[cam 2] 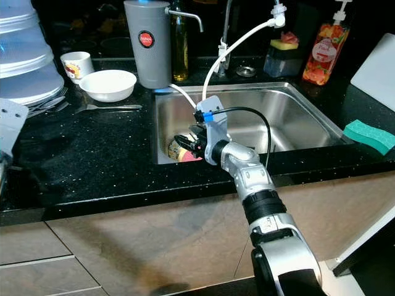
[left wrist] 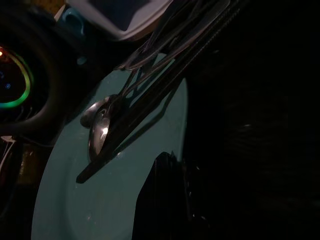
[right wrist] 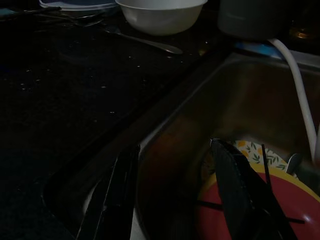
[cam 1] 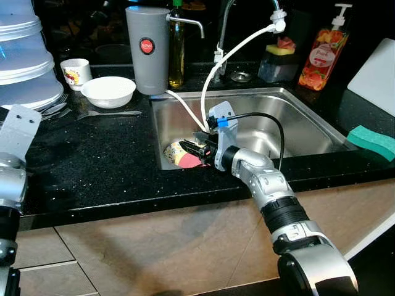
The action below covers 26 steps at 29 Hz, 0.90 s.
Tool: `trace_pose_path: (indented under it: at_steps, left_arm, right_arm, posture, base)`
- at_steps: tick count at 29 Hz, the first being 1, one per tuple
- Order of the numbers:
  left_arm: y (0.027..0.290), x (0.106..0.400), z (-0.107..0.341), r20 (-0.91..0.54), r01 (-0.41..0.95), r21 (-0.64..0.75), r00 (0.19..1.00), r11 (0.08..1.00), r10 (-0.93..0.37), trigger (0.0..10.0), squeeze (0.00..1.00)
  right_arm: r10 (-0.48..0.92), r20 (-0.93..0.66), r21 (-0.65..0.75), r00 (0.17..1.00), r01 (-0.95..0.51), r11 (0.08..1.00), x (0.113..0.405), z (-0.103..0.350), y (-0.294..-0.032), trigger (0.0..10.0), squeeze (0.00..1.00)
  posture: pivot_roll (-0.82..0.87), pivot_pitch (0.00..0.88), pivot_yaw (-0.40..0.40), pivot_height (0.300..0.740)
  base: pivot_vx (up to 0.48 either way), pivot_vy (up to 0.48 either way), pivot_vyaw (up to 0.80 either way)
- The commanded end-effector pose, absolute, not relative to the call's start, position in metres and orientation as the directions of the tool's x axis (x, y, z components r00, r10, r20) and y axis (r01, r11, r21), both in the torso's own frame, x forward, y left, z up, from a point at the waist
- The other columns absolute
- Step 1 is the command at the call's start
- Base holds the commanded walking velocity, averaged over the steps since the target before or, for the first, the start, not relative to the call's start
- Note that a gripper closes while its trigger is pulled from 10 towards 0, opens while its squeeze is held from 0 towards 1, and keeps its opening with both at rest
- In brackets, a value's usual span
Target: Kitchen organization
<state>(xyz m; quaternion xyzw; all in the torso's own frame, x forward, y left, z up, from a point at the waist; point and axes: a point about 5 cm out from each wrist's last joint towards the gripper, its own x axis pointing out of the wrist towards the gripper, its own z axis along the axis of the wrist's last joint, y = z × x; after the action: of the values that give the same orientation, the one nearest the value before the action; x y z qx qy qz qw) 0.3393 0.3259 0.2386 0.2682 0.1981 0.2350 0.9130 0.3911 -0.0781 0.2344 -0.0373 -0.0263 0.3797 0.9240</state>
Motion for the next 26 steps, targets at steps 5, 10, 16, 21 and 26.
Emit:
trace_pose_path:
  at_steps: [5, 10, 16, 21, 26]
  left_arm:
    - [0.297, 0.343, 0.204, -0.384, -0.173, 0.525, 0.826, 0.834, 0.413, 0.0, 0.0]
    - [0.281, 0.344, 0.2, -0.397, -0.122, 0.517, 0.842, 0.847, 0.364, 0.0, 0.0]
    - [0.248, 0.342, 0.196, -0.418, -0.035, 0.487, 0.868, 0.873, 0.268, 0.0, 0.0]
    - [0.228, 0.34, 0.196, -0.423, 0.021, 0.466, 0.883, 0.885, 0.202, 0.0, 0.0]
    - [0.212, 0.336, 0.198, -0.415, 0.072, 0.459, 0.898, 0.886, 0.142, 0.0, 0.0]
  right_arm:
    - [0.709, 0.001, -0.084, 0.705, -0.707, 0.703, 0.391, 0.233, -0.077, 10.0, 0.0]
    - [0.71, -0.001, -0.086, 0.704, -0.708, 0.701, 0.391, 0.232, -0.077, 10.0, 0.0]
    - [0.712, -0.006, -0.089, 0.702, -0.71, 0.699, 0.39, 0.231, -0.077, 10.0, 0.0]
    - [0.712, -0.007, -0.091, 0.702, -0.71, 0.698, 0.39, 0.23, -0.077, 10.0, 0.0]
    - [0.713, -0.008, -0.093, 0.701, -0.71, 0.698, 0.39, 0.23, -0.077, 10.0, 0.0]
  posture:
    - [0.07, 0.104, -0.03, 0.74]
    - [0.07, 0.098, -0.028, 0.74]
    - [0.07, 0.09, -0.024, 0.74]
    - [0.07, 0.088, -0.023, 0.74]
    - [0.07, 0.088, -0.022, 0.74]
  base:
    - [0.0, 0.0, 0.0]
    - [0.0, 0.0, 0.0]
    - [0.0, 0.0, 0.0]
    - [0.0, 0.0, 0.0]
    - [0.0, 0.0, 0.0]
